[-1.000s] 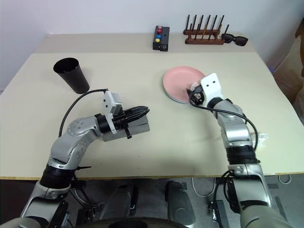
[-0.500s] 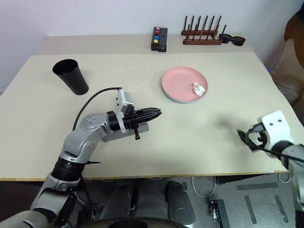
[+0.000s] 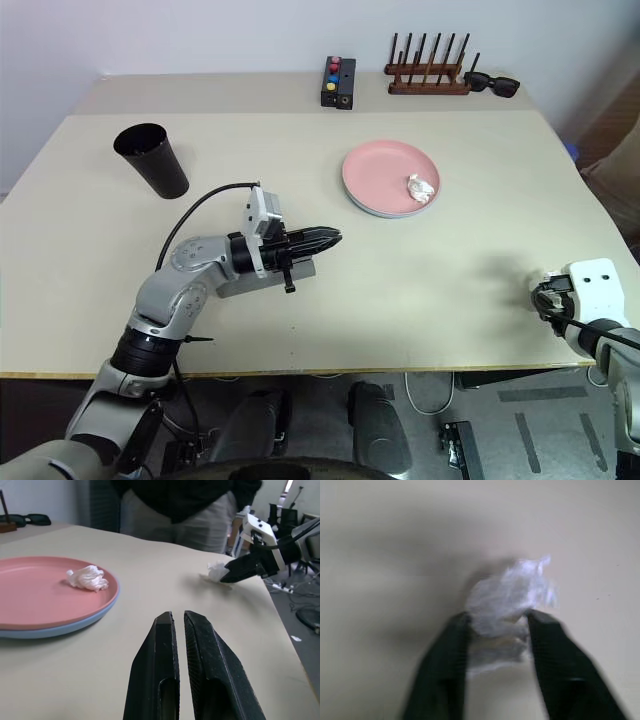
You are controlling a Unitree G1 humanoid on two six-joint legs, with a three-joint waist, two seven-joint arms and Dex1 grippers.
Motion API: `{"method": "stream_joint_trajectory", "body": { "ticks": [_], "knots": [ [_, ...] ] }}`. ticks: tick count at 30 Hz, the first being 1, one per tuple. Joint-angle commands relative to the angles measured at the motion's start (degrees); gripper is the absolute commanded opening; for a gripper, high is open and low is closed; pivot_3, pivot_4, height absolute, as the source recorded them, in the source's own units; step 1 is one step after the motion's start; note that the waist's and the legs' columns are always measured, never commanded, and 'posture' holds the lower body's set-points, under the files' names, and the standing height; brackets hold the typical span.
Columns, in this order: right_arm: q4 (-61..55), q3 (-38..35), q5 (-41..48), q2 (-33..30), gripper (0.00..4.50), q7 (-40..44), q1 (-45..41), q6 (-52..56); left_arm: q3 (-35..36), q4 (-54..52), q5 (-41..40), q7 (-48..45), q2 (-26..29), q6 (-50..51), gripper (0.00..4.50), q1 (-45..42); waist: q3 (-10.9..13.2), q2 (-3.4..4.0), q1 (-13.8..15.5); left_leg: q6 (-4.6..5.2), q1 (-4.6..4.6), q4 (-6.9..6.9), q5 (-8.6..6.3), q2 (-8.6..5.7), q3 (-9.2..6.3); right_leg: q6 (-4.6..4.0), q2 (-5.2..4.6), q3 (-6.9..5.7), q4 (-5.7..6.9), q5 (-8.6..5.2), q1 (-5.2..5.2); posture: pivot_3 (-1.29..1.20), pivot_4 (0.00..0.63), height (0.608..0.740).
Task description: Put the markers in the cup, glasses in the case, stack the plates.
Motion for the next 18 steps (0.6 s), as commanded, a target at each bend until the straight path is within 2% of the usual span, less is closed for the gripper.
{"method": "stream_joint_trajectory", "body": {
  "ticks": [1,4,9,13,18],
  "knots": [
    [-0.79,1.0,0.19,-0.56,0.16,-0.09,-2.92,-2.94,1.03,-2.18,-0.23,0.74,0.17,-0.71,0.27,0.12,0.0,0.0,-0.18,0.0,0.0,0.0,0.0,0.0,0.01,0.0,0.0,0.0,0.0,0.0,0.0,0.0,0.15,0.735],
    [-2.27,4.07,0.54,-0.31,0.16,0.03,-8.5,-6.53,1.95,-1.27,0.17,1.68,0.23,-1.45,0.27,-0.3,0.0,0.01,-0.45,0.0,0.02,0.0,0.0,0.01,0.02,0.01,0.02,0.0,0.01,0.01,0.0,0.0,0.15,0.735],
    [1.23,12.26,0.05,3.21,0.16,-1.98,-23.3,-9.8,3.66,0.23,0.31,3.16,0.29,-2.44,0.27,-1.27,0.01,0.01,-0.34,0.0,0.03,-0.01,0.0,0.05,-0.02,-0.01,0.09,0.0,0.02,0.03,-0.02,0.0,0.15,0.735],
    [12.13,21.26,-1.92,9.26,0.16,-1.93,-36.71,-14.28,4.82,-0.04,0.24,4.41,0.56,-2.76,0.27,-1.22,0.03,-0.01,-0.29,0.0,-0.02,-0.03,0.0,0.05,-0.07,-0.09,0.09,-0.02,-0.01,0.21,-0.03,0.0,0.15,0.735],
    [27.09,25.92,-3.94,14.11,0.16,-1.16,-44.3,-21.69,5.61,-1.9,0.45,6.1,1.39,-2.88,0.27,0.38,0.03,-0.02,0.18,0.0,-0.07,-0.07,0.0,0.0,-0.1,0.02,0.0,-0.05,-0.03,0.25,-0.06,0.0,0.15,0.735]
  ]
}}
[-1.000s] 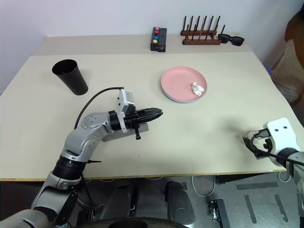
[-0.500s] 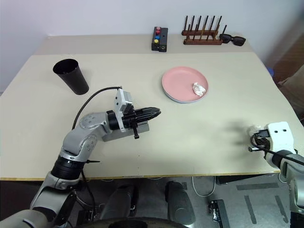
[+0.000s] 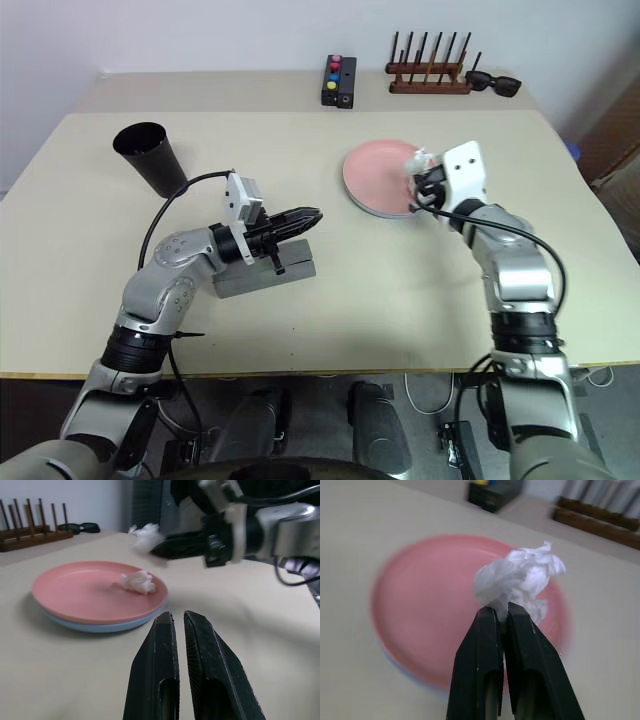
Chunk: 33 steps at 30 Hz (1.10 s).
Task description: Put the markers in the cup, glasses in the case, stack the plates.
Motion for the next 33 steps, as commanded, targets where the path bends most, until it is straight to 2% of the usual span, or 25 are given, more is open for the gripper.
{"method": "stream_joint_trajectory", "body": {
  "ticks": [1,3,6,7,9,13,19,21,23,27,29,33],
  "knots": [
    [7.09,0.49,-0.73,1.21,0.39,0.72,-3.06,-5.38,1.88,-3.33,0.28,1.59,0.65,-1.12,0.27,1.05,0.0,0.0,-0.02,0.0,-0.02,-0.01,0.0,-0.02,0.0,0.01,-0.03,0.0,0.0,-0.01,-0.01,0.0,0.15,0.735],
    [9.6,1.04,-0.46,1.57,1.0,2.03,-4.05,-6.66,2.39,-4.46,0.24,2.44,1.04,-0.93,0.27,1.94,0.0,0.01,-0.05,0.0,-0.03,-0.03,0.0,-0.06,0.02,0.03,-0.11,0.0,-0.01,0.0,-0.03,0.0,0.15,0.735],
    [10.49,1.71,-0.6,1.04,2.46,3.65,-3.96,-8.27,3.0,-6.05,-0.08,3.73,1.54,-0.47,0.27,3.36,0.0,0.01,-0.27,0.01,-0.03,-0.03,-0.01,-0.06,0.02,0.03,-0.11,0.0,0.0,0.0,-0.04,0.0,0.15,0.735],
    [9.75,1.69,-0.81,0.55,3.13,4.05,-3.42,-9.13,3.18,-6.61,-0.17,4.21,1.69,-0.31,0.27,3.93,0.0,0.01,-0.31,0.01,-0.02,-0.03,0.0,-0.06,0.02,0.04,-0.1,0.0,0.01,0.01,-0.04,0.0,0.15,0.735],
    [7.94,1.39,-1.03,-0.59,3.99,4.78,-2.23,-10.42,3.6,-7.3,-0.31,4.81,2.01,-0.11,0.27,4.75,0.01,0.02,-0.39,0.01,0.0,-0.03,0.0,-0.04,0.02,0.04,-0.09,0.0,0.02,0.01,-0.04,0.0,0.15,0.735],
    [3.45,-0.19,-1.31,-4.21,3.99,6.15,1.32,-12.67,6.11,-7.08,-0.69,5.9,3.3,-0.4,0.27,5.75,0.01,0.02,-0.37,0.01,0.03,-0.02,0.0,-0.03,0.02,0.03,-0.05,0.0,0.06,0.01,-0.04,0.0,0.15,0.735],
    [-8.86,-6.7,5.92,-10.66,3.99,13.98,11.32,-11.88,16.19,-4.05,-1.8,7.04,9.11,-1.03,0.27,7.74,0.01,0.02,-0.49,0.01,0.02,-0.03,-0.01,-0.02,0.02,0.04,-0.04,0.0,0.04,0.0,-0.04,0.0,0.15,0.735],
    [-12.75,-11.77,10.14,-13.14,3.99,16.94,17.07,-9.5,22.16,-1.35,-1.21,4.93,14.51,-2.11,0.27,11.76,0.01,0.01,-0.57,0.01,0.03,-0.04,-0.01,0.0,0.05,0.04,-0.05,0.01,0.03,0.0,-0.04,0.0,0.15,0.735],
    [-14.59,-15.28,13.02,-14.99,3.99,19.13,21.13,-8.16,24.84,-0.79,-0.7,3.27,17.84,-3.23,0.27,15.57,0.01,0.01,-0.62,0.03,0.08,-0.15,-0.02,0.04,0.11,0.0,-0.04,0.01,0.02,-0.03,-0.07,0.0,0.15,0.735],
    [-15.8,-19.28,17.19,-17.14,3.99,22.14,25.79,-5.69,26.56,-1.96,0.05,2.87,20.22,-4.26,0.27,20.48,0.01,0.01,-0.26,0.03,0.09,-0.1,-0.02,0.09,0.16,-0.19,-0.07,0.03,-0.01,-0.14,-0.03,0.0,0.15,0.735],
    [-16.32,-22.07,18.8,-18.05,3.99,23.48,29.21,-4.46,31.63,-0.27,-0.56,3.14,21.3,-4.92,0.27,24.3,0.01,0.0,-0.16,0.03,0.08,-0.01,-0.02,0.15,0.15,-0.14,-0.08,0.02,-0.01,-0.18,0.01,0.0,0.15,0.735],
    [-14.96,-22.24,18.7,-18.92,3.99,23.67,29.88,-4.58,33.99,-1.49,-1.27,4.46,20.93,-4.52,0.27,27.18,0.02,-0.01,-0.24,0.03,0.04,-0.03,-0.03,0.2,0.19,-0.15,-0.11,0.03,-0.04,-0.2,-0.04,0.0,0.15,0.735]
  ]
}}
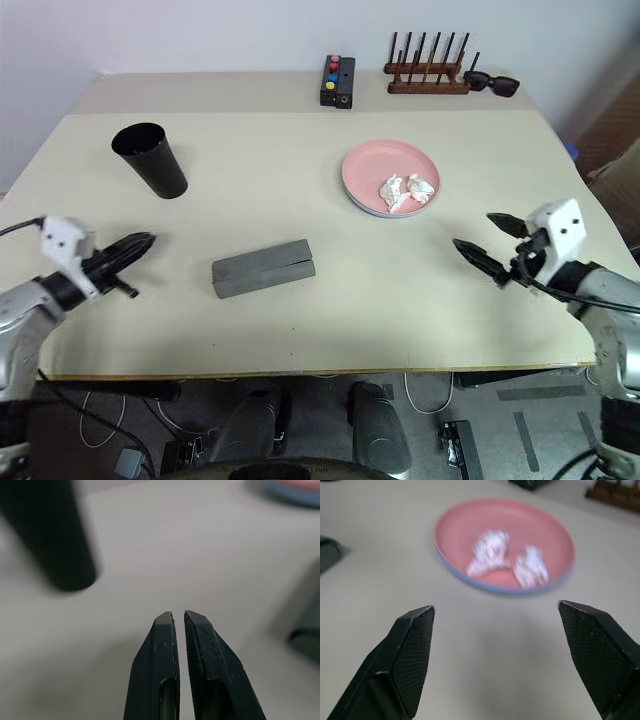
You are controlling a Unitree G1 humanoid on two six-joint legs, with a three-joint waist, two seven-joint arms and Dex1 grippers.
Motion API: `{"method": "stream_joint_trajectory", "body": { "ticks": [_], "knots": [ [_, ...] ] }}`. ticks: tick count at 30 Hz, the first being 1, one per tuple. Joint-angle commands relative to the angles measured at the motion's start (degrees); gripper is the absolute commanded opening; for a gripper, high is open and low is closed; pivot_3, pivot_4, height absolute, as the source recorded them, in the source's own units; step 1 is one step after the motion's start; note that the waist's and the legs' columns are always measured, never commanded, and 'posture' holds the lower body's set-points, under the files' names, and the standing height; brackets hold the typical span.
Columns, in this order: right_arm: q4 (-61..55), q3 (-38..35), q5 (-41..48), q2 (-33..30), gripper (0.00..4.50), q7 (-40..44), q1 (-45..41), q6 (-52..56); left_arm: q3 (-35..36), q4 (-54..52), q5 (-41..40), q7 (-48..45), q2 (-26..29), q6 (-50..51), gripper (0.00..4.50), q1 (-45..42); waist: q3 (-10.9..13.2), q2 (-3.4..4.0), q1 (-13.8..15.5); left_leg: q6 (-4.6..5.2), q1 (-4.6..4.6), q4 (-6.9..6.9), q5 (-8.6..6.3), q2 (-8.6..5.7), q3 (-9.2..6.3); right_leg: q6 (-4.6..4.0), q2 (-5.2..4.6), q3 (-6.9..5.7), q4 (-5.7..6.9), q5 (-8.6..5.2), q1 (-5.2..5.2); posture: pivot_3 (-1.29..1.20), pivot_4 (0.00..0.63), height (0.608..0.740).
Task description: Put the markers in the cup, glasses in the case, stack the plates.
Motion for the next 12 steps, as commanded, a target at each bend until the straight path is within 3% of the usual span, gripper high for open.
{"method": "stream_joint_trajectory", "body": {
  "ticks": [1,12],
  "knots": [
    [0.22,-1.07,0.79,-1.6,3.99,0.5,-1.62,-0.48,2.12,-3.57,-1.14,1.12,0.17,-0.65,0.27,0.58,0.0,0.0,0.01,0.0,0.01,0.01,0.0,0.0,0.01,0.01,0.0,0.0,0.0,0.0,0.0,0.0,0.15,0.735],
    [3.19,2.71,-0.9,-1.14,3.99,-0.03,-6.39,-1.74,2.53,-6.59,-1.1,4.95,-2.24,-0.27,0.27,2.29,0.0,0.0,0.01,0.0,0.01,-0.01,0.0,-0.03,0.04,-0.07,0.02,0.01,0.01,0.07,-0.01,0.0,0.15,0.735]
  ]
}}
